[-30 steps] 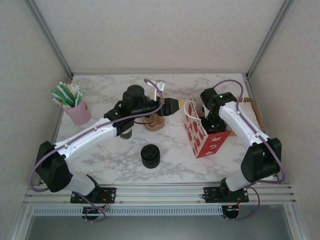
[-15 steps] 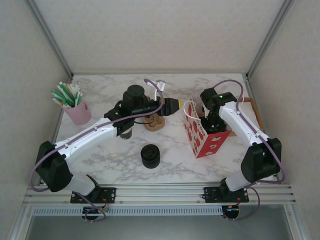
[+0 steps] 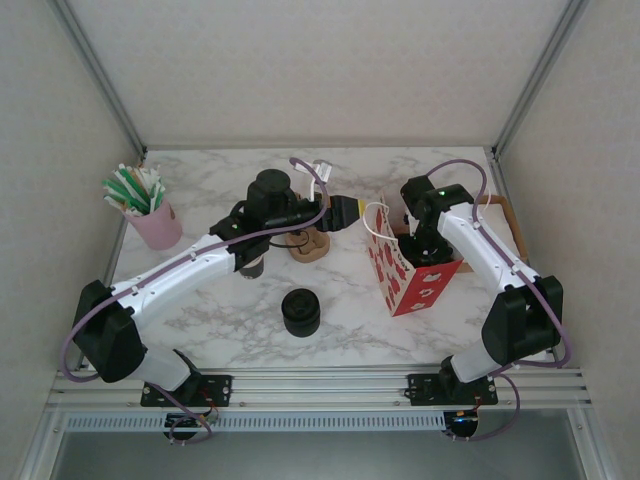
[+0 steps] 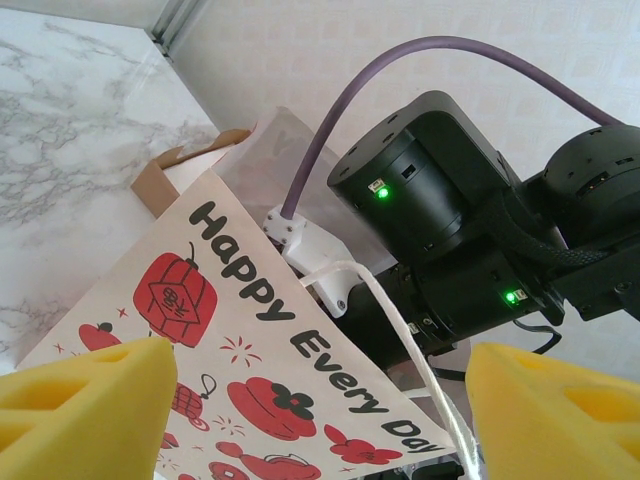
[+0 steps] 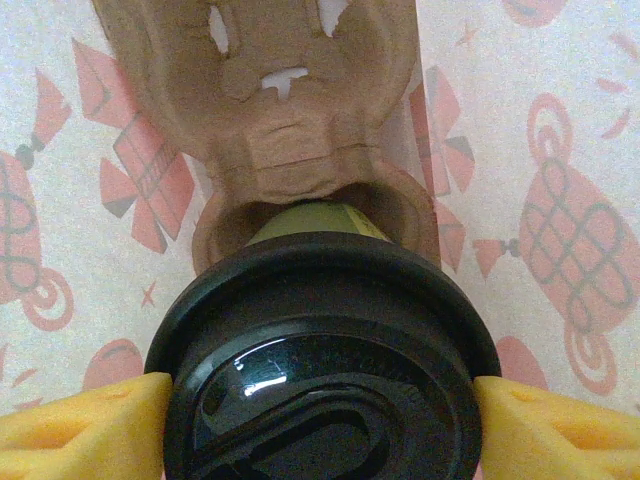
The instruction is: Pack the takeout coffee
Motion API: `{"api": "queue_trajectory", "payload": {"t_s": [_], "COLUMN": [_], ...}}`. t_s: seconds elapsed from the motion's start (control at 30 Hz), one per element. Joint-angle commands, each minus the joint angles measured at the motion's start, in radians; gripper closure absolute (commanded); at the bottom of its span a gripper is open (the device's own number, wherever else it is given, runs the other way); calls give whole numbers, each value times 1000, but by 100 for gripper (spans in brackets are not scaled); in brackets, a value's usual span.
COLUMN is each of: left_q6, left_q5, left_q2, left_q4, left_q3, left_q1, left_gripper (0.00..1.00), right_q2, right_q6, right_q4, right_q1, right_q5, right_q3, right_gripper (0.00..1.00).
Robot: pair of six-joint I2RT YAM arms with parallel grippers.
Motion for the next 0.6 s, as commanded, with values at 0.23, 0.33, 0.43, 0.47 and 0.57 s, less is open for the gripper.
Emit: {"api": "queue_trajectory", "payload": {"t_s": [0.23,0.33,0.43,0.47,0.57], "left_q6": [3,12,14,14,15], "left_q5": [29,30,28,27,26], "left_q2": [22,30,34,37,41], "left_q4": [7,-5,-12,-12,-14], "left_q3": [45,59,67,69,73], "left_q1": [-14,-26,-36,-37,-41], "left_gripper": [24,24,24,24,24], "right_q2": [-34,-37,-40,-41,-45], "right_q6": [9,9,10,9,10], "right_q4": [-55,-58,-62,-63,-67], "right_q1": [-5,-5,-6,-5,-6], "right_q5": [16,16,15,17,18], "right_q3": [43,48,53,55,58], "right_gripper": [19,18,17,16,14]}}
